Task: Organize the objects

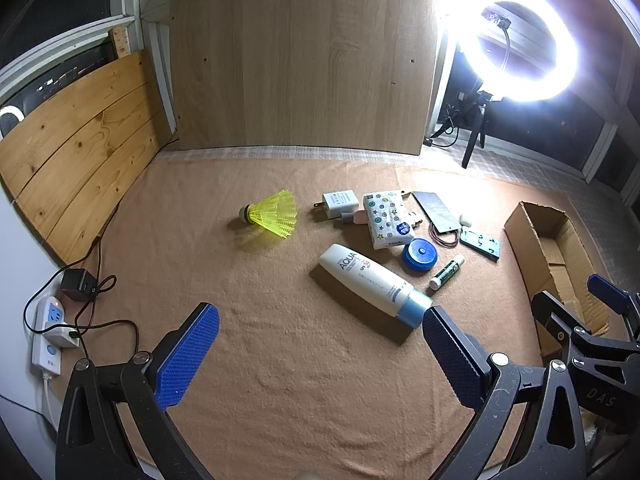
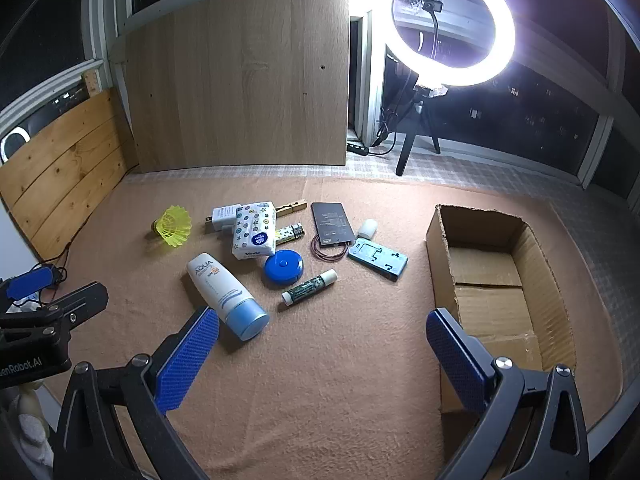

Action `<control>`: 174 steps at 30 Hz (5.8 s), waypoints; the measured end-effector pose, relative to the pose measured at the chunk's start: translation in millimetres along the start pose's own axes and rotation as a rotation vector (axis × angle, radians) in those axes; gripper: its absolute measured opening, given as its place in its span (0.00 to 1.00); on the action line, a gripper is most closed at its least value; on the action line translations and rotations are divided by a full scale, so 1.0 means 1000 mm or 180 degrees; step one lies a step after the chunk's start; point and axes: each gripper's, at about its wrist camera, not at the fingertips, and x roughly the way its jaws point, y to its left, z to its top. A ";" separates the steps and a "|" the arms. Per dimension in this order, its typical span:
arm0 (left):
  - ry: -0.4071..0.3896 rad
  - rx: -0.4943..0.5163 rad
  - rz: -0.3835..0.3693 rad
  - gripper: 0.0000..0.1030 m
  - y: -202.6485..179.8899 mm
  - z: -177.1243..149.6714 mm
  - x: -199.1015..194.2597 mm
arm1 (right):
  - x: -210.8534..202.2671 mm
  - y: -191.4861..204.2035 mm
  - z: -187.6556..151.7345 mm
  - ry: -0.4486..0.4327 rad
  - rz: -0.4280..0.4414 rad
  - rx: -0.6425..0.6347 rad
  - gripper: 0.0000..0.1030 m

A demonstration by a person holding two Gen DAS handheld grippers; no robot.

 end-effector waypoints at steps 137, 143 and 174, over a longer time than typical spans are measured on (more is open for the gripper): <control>0.0741 -0.0105 -0.0323 0.89 0.009 0.007 0.128 | 0.117 -0.005 0.008 0.0913 0.0936 0.0197 0.64; 0.0757 -0.0160 -0.0379 0.88 0.009 0.005 0.137 | 0.138 0.007 0.017 0.1050 0.1181 0.0083 0.53; 0.0964 -0.0109 -0.0975 0.59 0.001 -0.014 0.154 | 0.207 0.048 0.020 0.1895 0.2018 0.0175 0.32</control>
